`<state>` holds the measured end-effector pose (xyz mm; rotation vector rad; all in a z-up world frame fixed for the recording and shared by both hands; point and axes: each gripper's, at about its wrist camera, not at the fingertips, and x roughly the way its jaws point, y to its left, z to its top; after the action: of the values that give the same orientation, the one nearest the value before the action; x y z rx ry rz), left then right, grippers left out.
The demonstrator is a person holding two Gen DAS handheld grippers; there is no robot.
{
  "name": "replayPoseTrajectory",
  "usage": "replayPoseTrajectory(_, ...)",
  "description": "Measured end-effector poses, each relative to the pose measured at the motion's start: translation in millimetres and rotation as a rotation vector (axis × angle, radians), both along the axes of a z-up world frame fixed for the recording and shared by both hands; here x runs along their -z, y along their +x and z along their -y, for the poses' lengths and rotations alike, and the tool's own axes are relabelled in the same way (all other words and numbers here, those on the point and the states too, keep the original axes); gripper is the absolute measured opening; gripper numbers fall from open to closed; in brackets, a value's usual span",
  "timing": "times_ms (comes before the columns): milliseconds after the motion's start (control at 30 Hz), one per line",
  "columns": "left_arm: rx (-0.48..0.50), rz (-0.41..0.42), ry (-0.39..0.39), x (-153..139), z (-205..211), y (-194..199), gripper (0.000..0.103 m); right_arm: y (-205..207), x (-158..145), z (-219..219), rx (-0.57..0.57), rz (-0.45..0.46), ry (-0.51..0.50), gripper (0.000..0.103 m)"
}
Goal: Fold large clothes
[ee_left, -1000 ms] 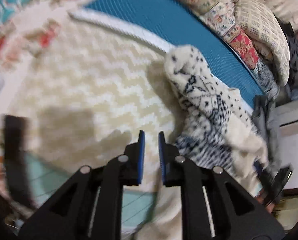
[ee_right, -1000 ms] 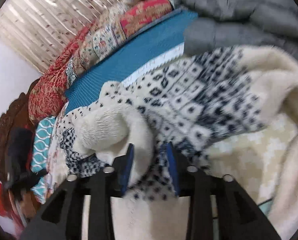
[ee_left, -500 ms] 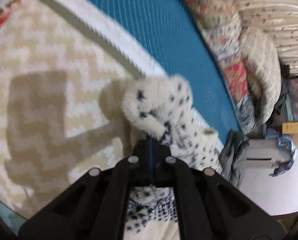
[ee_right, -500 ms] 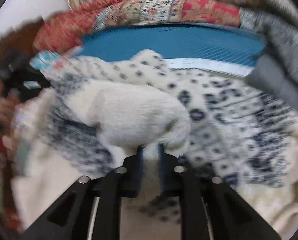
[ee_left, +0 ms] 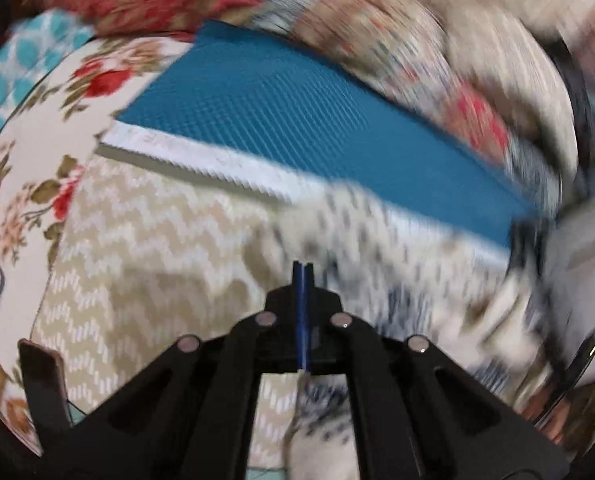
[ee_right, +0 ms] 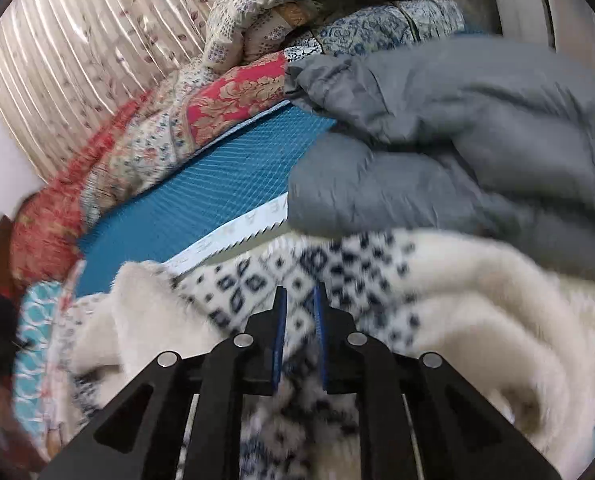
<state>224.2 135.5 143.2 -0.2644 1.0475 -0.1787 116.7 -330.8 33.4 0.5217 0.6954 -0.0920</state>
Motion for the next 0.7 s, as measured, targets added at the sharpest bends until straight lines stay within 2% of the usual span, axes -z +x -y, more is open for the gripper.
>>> replayPoseTrajectory(67, 0.09, -0.024, 0.014, 21.6, 17.8, -20.1, 0.007, -20.0, 0.0, -4.2, -0.02, 0.026, -0.007, 0.092)
replayPoseTrajectory(133, 0.162, -0.047, 0.002, 42.0, 35.4, -38.5, 0.02, -31.7, -3.9, -9.6, -0.051, 0.035, 0.009, 0.068)
replayPoseTrajectory(200, 0.185, -0.067, 0.018, 58.6, 51.5, -44.6, 0.042, -37.5, -7.5, -30.0, -0.093, 0.031, -0.033, 0.055)
replayPoseTrajectory(233, 0.182, -0.075, 0.058, 67.9, 60.2, -44.8, 0.043, -35.9, -10.0, -36.9, -0.111, 0.033, -0.06, 0.05)
replayPoseTrajectory(300, 0.189, -0.053, 0.14, 80.3, 72.9, -42.5, 0.04, -30.0, -15.7, -70.6, -0.202, 0.025, -0.172, 0.048)
replayPoseTrajectory(333, 0.194, -0.031, 0.204, 86.8, 78.4, -40.5, 0.029, -23.3, -17.0, -82.1, -0.24, 0.013, -0.222, 0.048)
replayPoseTrajectory(367, 0.187, -0.033, 0.229, 89.4, 78.0, -39.6, 0.017, -14.5, -17.9, -100.9, -0.299, -0.014, -0.302, 0.048)
replayPoseTrajectory(433, 0.155, -0.013, 0.178, 79.3, 63.5, -45.9, 0.013, 0.7, -17.5, -119.4, -0.33, -0.047, -0.375, 0.048)
replayPoseTrajectory(533, 0.091, 0.047, 0.159, 49.9, 27.4, -70.1, 0.012, 11.5, -17.2, -136.8, -0.362, -0.05, -0.398, 0.048)
replayPoseTrajectory(600, 0.049, 0.046, 0.114, 38.5, -0.7, -85.8, 0.007, 4.3, -21.6, -151.3, -0.409, -0.005, -0.388, 0.048)
replayPoseTrajectory(633, 0.021, 0.041, 0.117, 36.9, -15.9, -94.2, 0.0, -1.1, -22.1, -159.2, -0.432, 0.012, -0.392, 0.048)
replayPoseTrajectory(700, -0.046, 0.028, 0.157, 39.8, -39.4, -105.8, 0.0, -7.5, -17.9, -175.0, -0.475, 0.03, -0.408, 0.048)
